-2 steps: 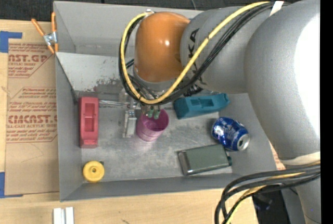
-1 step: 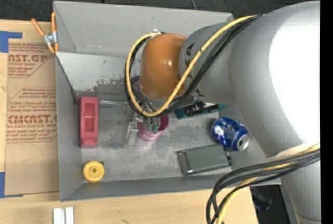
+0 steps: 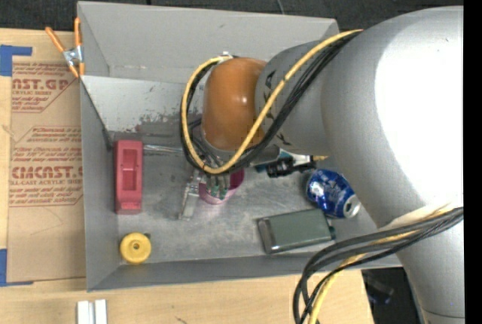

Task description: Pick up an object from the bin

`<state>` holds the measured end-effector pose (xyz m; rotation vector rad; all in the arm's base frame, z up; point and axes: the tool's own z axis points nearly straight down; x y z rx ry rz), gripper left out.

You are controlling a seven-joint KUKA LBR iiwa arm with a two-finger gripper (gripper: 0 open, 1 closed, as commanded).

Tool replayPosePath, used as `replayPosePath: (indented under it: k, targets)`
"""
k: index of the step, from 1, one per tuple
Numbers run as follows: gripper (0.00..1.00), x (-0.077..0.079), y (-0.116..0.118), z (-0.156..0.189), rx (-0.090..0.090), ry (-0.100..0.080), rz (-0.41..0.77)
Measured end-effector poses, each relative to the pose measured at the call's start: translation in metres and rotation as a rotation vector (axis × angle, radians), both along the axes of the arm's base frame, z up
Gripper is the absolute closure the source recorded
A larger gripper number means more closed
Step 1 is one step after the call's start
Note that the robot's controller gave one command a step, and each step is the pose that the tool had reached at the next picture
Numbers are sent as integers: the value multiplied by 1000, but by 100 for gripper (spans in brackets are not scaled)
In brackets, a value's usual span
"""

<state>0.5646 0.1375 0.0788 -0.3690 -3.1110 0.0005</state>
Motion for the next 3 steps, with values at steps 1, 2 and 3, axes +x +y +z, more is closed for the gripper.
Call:
replayPosePath:
  k: [1,2,3]
  targets:
    - [0,3,-3,23,3,-14,-25]
    - [0,9,-37,15,4,-6,-77]
    - [0,8,-63,8,2,-16,-132]
